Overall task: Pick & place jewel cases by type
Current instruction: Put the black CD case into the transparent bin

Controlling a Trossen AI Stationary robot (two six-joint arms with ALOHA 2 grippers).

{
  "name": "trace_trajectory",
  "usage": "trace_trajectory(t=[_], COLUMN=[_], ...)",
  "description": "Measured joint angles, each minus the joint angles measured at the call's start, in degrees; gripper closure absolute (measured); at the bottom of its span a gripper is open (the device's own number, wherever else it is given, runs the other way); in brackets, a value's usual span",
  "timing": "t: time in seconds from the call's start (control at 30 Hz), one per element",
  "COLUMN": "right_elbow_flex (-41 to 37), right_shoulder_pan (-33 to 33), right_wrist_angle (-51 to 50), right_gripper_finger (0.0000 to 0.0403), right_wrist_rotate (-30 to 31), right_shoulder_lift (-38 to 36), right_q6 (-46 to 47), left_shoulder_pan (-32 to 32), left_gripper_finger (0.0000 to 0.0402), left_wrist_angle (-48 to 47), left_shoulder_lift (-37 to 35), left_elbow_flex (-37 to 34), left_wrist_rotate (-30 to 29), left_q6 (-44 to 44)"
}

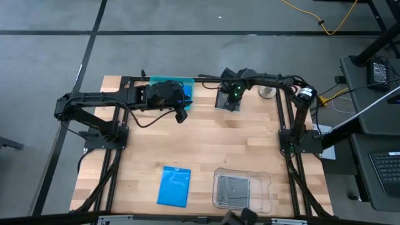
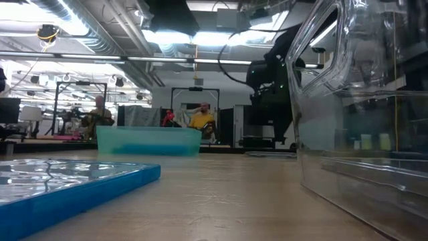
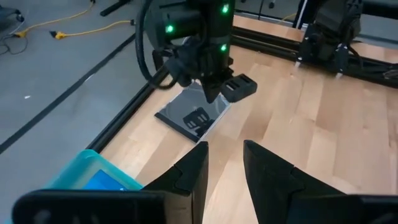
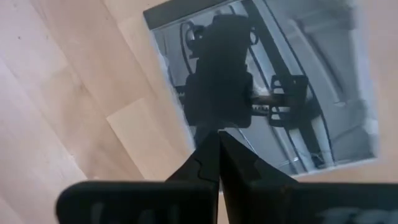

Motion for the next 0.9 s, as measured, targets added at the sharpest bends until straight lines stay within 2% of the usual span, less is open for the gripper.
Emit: trace_trajectory(t=[0.17, 0.57, 0.7, 0.9], right_elbow_flex=[0.0, 0.3, 1.7, 4.4], right_shoulder_pan=[0.3, 1.2, 2.8, 4.4], right_wrist_angle=[0.1, -2.8, -6.5, -8.2], right_gripper_finger=[0.0399, 0.0397, 0.0398, 0.0396], right_wrist_rotate=[-2.2, -1.7, -5.7, -16.9], right_shoulder_lift=[2.1, 2.3, 2.2, 2.2], right_q6=[0.9, 3.3, 3.4, 4.5], left_shoulder_pan=[0.8, 0.8, 0.8, 0.7], left_gripper_finger=[0.0307, 0.031, 0.0309, 0.0313], left_wrist_angle=[0.0, 0.0, 0.0, 0.0], left_shoulder_lift=[0.0, 0.0, 0.0, 0.0], left_elbow_flex=[0.0, 0.0, 0.0, 0.0], left_wrist_rotate=[2.3, 2.6, 2.6, 2.6], left_q6=[0.0, 0.0, 0.0, 0.0])
